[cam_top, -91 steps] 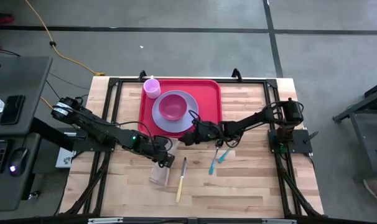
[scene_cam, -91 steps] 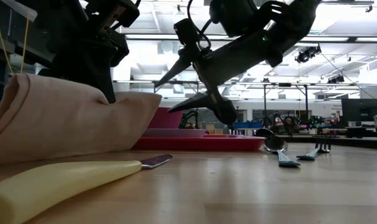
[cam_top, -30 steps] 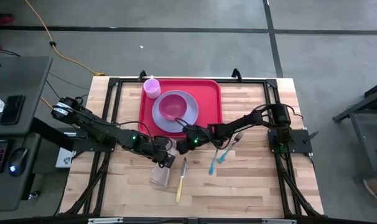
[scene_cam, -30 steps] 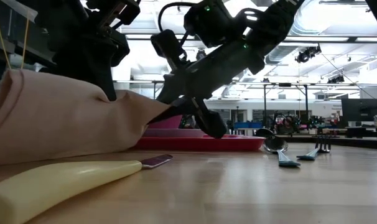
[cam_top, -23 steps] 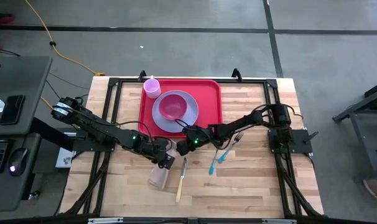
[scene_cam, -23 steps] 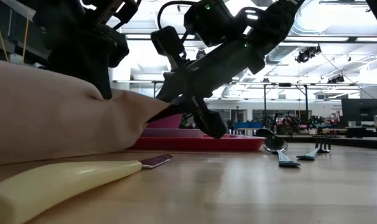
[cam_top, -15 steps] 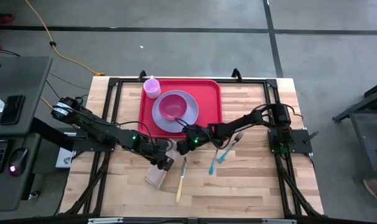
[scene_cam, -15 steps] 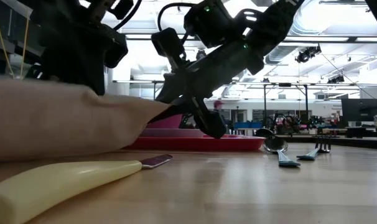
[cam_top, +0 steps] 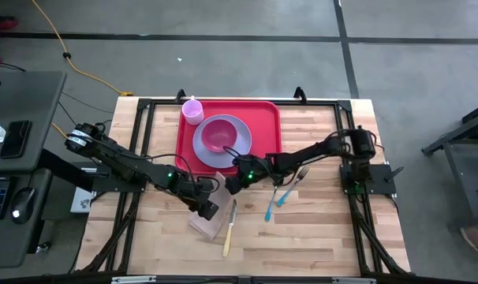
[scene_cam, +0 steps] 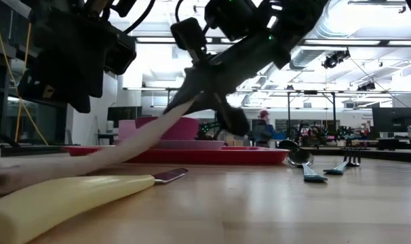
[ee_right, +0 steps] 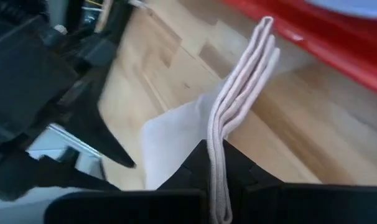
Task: Set up tray
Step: Put the brown napkin on the red serving tray
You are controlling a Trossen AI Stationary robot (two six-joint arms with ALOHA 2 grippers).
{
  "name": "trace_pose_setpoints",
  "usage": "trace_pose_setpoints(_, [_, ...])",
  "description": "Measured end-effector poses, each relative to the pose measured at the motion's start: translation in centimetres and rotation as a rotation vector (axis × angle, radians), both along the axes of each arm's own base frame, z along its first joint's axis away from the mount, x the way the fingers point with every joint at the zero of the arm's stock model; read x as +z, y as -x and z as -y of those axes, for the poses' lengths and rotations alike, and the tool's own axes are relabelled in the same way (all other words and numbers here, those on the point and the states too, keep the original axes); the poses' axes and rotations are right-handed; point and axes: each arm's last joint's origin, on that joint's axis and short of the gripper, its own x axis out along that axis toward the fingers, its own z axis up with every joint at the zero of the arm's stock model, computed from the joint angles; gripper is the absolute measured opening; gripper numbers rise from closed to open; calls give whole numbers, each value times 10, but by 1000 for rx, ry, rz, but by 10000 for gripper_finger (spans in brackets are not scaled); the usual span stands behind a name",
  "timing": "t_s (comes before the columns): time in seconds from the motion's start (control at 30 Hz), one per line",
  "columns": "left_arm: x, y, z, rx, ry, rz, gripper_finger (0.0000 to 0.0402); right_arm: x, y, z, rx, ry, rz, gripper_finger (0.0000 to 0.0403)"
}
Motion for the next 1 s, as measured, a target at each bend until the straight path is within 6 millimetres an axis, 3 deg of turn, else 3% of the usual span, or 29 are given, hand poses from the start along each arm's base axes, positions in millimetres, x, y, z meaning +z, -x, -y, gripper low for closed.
trace_pose_setpoints(0.5, [-7,10,-5,21,-74,-123,142,45,46,21,-94,232,-237,0])
trace_pose_setpoints(1.0, [-14,22,-10,81,-131,-266,138,53,69,53,-175,336,-396,0])
